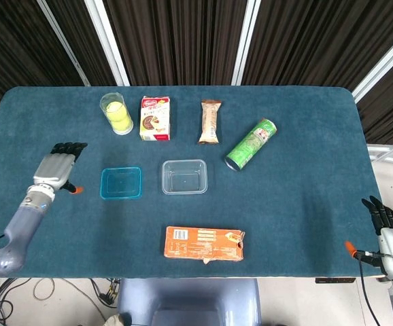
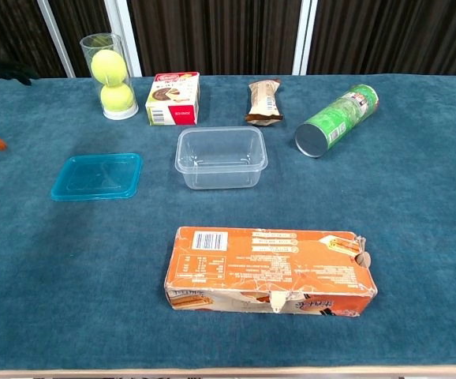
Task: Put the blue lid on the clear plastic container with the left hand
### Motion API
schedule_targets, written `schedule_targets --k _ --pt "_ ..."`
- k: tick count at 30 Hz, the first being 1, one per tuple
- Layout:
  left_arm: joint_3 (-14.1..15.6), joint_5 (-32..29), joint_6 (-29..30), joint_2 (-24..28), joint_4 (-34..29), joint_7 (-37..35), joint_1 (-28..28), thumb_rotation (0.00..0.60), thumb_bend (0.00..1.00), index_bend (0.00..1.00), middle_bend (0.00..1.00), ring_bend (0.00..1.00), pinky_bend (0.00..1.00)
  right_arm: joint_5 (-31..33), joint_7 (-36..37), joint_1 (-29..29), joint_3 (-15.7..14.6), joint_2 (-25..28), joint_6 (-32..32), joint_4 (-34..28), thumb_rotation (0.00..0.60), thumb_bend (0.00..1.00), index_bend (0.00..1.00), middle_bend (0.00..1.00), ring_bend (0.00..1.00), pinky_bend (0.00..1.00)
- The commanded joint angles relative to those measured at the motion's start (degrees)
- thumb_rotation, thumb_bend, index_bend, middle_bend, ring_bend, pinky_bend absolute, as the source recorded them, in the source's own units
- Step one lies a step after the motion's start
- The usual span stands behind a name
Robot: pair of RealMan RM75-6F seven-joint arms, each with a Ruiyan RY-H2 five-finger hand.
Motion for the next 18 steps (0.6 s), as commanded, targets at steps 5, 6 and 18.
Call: schedule_targets --k 5,6,18 --pt "1.5 -1.8 -2.5 -4.9 5.4 0.6 -4.0 0.600 0.05 0.00 0.06 0.00 0.02 0.2 0.0 0.1 0.1 0.0 -0.3 0.0 0.600 0.29 0.10 0.00 0.00 0.00" --pt "1.8 -2.2 -2.5 -5.4 5.9 1.0 -4.4 0.600 0.04 0.00 0.06 0.00 0.02 0.2 0.0 0.1 0.1 0.0 -0.3 0.0 0.600 0.29 0.10 0.00 0.00 0.00" --pt "5.0 -7.8 -0.6 -9.6 6.6 5.4 -8.0 0.600 0.04 0.00 0.06 0.00 0.02 0.7 0.3 0.2 0.4 0.0 -0.8 0.1 0.600 0.29 0.10 0.00 0.00 0.00"
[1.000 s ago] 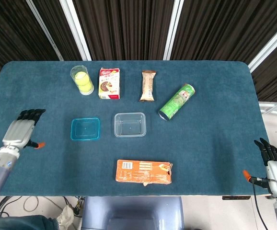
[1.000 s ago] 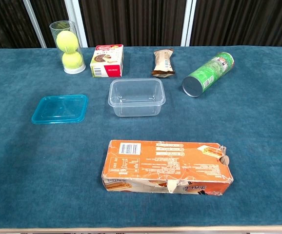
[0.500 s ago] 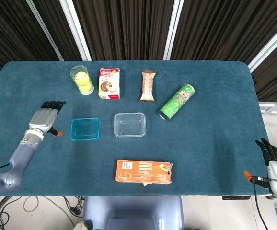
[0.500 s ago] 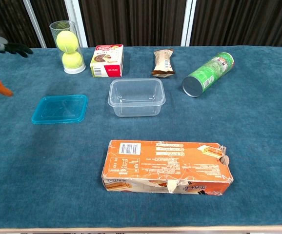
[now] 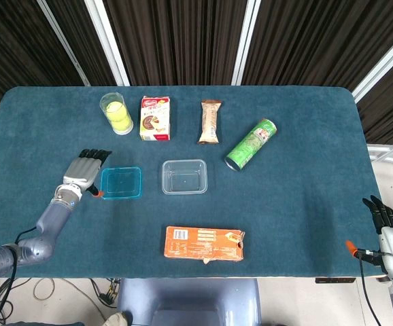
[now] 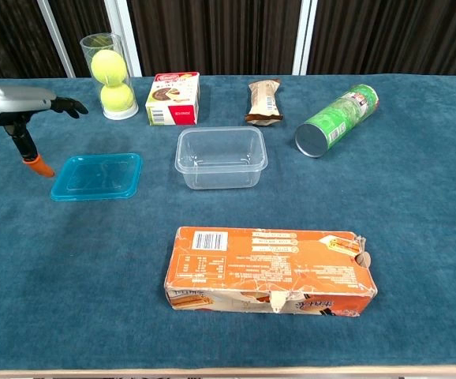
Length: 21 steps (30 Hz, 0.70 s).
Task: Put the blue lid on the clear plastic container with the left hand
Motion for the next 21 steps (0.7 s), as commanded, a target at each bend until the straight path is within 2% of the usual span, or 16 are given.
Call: schedule_targets --k 1,8,21 --pt "0.8 -1.3 1.7 -1.3 -0.1 1.1 -0.5 0.600 0.04 0.00 0.06 0.00 0.02 0.0 0.1 0.0 0.0 0.0 0.0 0.0 0.600 0.29 0.10 0.00 0.00 0.00" --pt "1.8 -2.3 4.7 -4.3 0.6 2.3 -0.8 0.600 0.04 0.00 0.06 0.00 0.02 -0.1 0.2 0.0 -0.1 0.1 -0.2 -0.3 0.600 0.29 0.10 0.00 0.00 0.00" --pt "2.4 -2.7 3.3 -8.3 4.5 2.4 -1.8 0.600 0.04 0.00 0.07 0.00 0.02 0.2 0.4 0.1 -0.1 0.2 -0.7 -0.3 0.600 0.29 0.10 0.00 0.00 0.00"
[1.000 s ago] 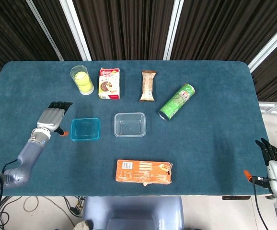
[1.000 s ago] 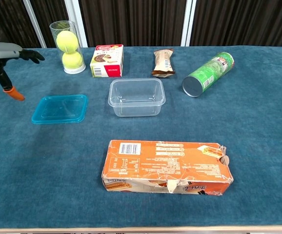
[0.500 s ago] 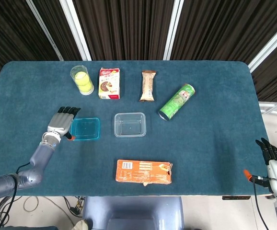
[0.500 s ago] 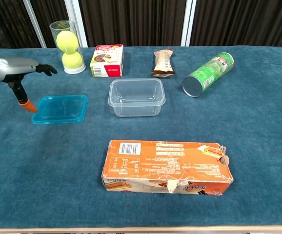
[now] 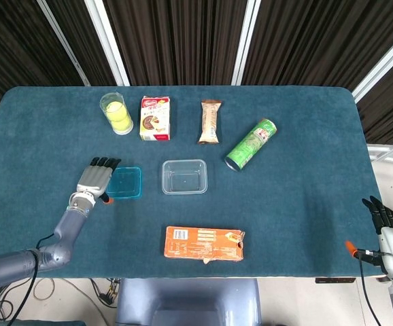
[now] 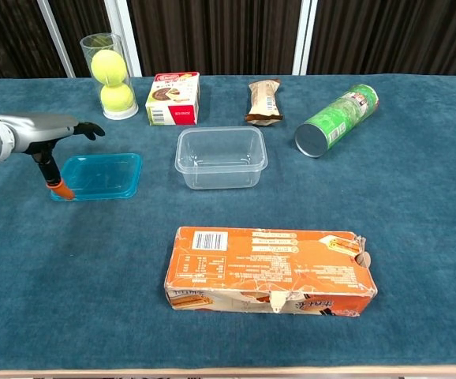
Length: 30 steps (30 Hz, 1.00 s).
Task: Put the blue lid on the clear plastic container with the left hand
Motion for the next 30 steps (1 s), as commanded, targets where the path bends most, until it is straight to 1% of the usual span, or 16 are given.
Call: schedule_targets --k 1,3,6,17,30 --pt "-0.1 0.1 -0.5 -0.6 0.7 -0.1 -0.4 0.600 0.04 0.00 0.07 0.00 0.02 0.0 0.0 0.0 0.0 0.0 0.0 0.0 0.600 0.29 0.10 0.00 0.00 0.00" --pt "-0.2 0.5 -1.1 -1.3 1.0 0.2 -1.1 0.600 0.04 0.00 0.07 0.00 0.02 0.0 -0.1 0.1 0.0 0.0 -0.2 0.0 0.600 0.29 0.10 0.00 0.00 0.00" --pt "0.0 -0.6 -1.0 -1.9 1.0 1.8 -2.0 0.600 0.04 0.00 0.07 0.00 0.02 0.1 -0.1 0.1 0.0 0.0 -0.2 0.0 0.600 0.29 0.10 0.00 0.00 0.00" --pt "0.4 -3.1 1.0 -3.5 2.1 5.0 -3.4 0.600 0.04 0.00 0.07 0.00 0.02 0.3 0.1 0.1 0.1 0.2 -0.4 0.0 0.600 0.29 0.10 0.00 0.00 0.00" --pt "1.0 -3.0 -0.5 -3.8 3.0 4.6 -3.5 0.600 0.04 0.00 0.09 0.00 0.02 0.6 0.0 0.1 0.2 0.1 -0.6 0.0 0.600 0.29 0.10 0.00 0.00 0.00"
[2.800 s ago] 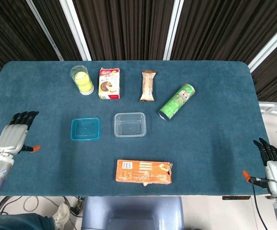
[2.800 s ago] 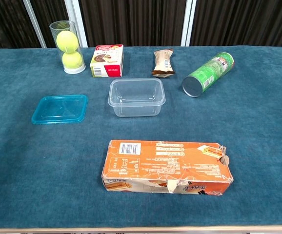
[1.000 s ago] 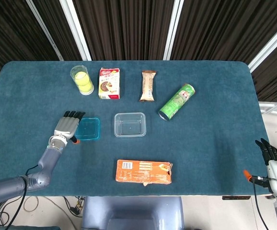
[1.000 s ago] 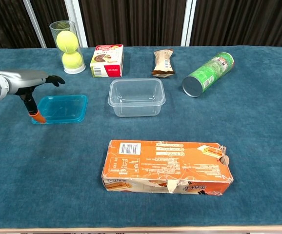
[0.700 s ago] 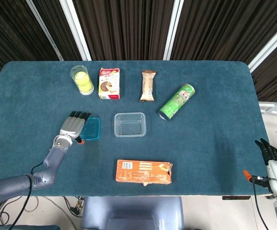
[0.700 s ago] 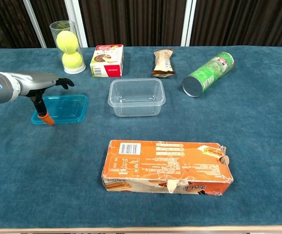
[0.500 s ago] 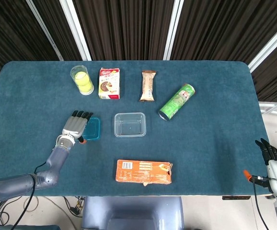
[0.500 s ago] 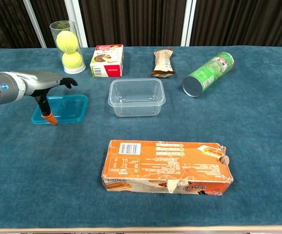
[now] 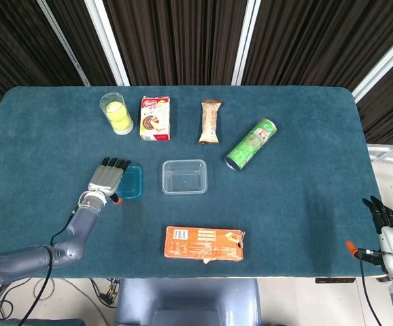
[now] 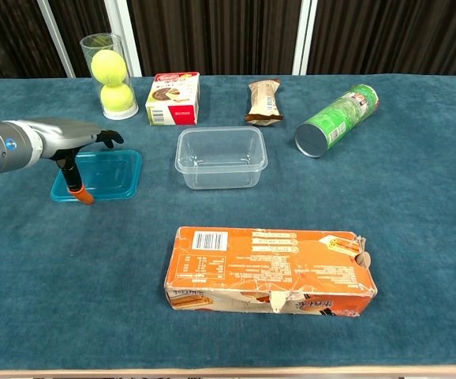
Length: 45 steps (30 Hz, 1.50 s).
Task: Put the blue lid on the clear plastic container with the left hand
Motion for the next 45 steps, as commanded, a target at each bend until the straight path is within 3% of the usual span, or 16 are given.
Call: schedule_targets --k 1,15,22,25,45 --pt "0.2 0.2 0.0 0.0 0.0 0.0 0.0 0.600 0.04 0.00 0.09 0.00 0.02 0.1 0.0 0.0 0.0 0.0 -0.1 0.0 0.600 0.29 0.10 0.00 0.00 0.00" --pt "0.7 1.0 1.1 -1.1 1.0 0.8 -0.1 0.600 0.05 0.00 0.17 0.00 0.02 0.2 0.2 0.0 0.1 0.1 -0.2 -0.1 0.600 0.29 0.10 0.00 0.00 0.00" --pt "0.8 1.7 3.1 -1.9 1.8 2.2 0.1 0.600 0.29 0.04 0.24 0.00 0.02 0.2 0.4 0.0 0.1 0.2 -0.3 -0.2 0.600 0.29 0.10 0.00 0.00 0.00" --pt "0.6 1.3 2.9 -1.6 1.7 2.6 0.1 0.600 0.34 0.05 0.25 0.00 0.02 0.3 0.5 0.0 0.1 0.2 -0.4 -0.3 0.600 0.29 0.10 0.00 0.00 0.00" --pt "-1.6 1.4 -4.3 6.5 -2.4 -3.7 -0.2 0.600 0.34 0.06 0.24 0.00 0.02 0.5 0.4 0.0 0.1 0.2 -0.3 -0.5 0.600 0.29 0.10 0.00 0.00 0.00"
